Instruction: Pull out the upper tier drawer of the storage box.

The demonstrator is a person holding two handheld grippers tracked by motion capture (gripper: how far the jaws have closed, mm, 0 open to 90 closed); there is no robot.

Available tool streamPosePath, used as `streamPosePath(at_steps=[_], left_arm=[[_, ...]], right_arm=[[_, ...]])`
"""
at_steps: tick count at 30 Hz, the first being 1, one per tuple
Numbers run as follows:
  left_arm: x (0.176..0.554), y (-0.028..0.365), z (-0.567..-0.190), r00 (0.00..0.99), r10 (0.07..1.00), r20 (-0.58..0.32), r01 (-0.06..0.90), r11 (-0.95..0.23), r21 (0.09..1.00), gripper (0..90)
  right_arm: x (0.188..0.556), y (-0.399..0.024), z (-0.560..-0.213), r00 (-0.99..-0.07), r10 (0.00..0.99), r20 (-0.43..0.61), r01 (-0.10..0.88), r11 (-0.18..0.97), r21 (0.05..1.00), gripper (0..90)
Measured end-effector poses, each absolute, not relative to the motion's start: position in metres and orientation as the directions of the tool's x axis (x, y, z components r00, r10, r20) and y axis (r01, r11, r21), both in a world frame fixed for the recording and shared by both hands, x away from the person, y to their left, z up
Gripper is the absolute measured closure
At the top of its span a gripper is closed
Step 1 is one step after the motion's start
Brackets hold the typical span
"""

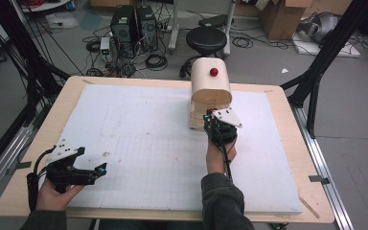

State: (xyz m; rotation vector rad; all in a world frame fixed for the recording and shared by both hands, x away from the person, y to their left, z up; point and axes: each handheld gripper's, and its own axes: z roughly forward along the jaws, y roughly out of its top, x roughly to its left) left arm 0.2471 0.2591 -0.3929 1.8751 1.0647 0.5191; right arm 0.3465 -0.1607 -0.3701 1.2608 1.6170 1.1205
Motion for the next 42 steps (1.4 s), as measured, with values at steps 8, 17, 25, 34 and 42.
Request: streamPosePath(at_steps=[8, 17, 25, 34, 42], left_arm=[[0.248, 0.260, -0.392, 0.540, 0.838, -0.072, 0.463, -0.225, 0.857, 1.7], [0.246, 0.260, -0.394, 0.542, 0.837, -0.073, 0.466, -0.227, 0.855, 1.7], [0.247, 0.257, -0.394, 0.551, 0.831, -0.073, 0.463, -0.231, 0.856, 1.7], [0.245, 0.257, -0.393, 0.555, 0.829, -0.066, 0.459, -0.239, 0.856, 1.7], [0.243, 0.259, -0.391, 0.554, 0.830, -0.065, 0.457, -0.237, 0.857, 1.7]], right_arm=[[0.343, -0.164, -0.370, -0.225, 0.973, -0.047, 0.288, 0.112, 0.951, 72.3], [0.337, -0.168, -0.369, -0.246, 0.969, -0.035, 0.291, 0.109, 0.950, 72.3], [0.331, -0.171, -0.369, -0.262, 0.965, -0.023, 0.297, 0.103, 0.949, 72.3], [0.325, -0.174, -0.369, -0.279, 0.960, -0.019, 0.297, 0.105, 0.949, 72.3], [0.320, -0.174, -0.369, -0.286, 0.958, -0.013, 0.294, 0.101, 0.950, 72.3]])
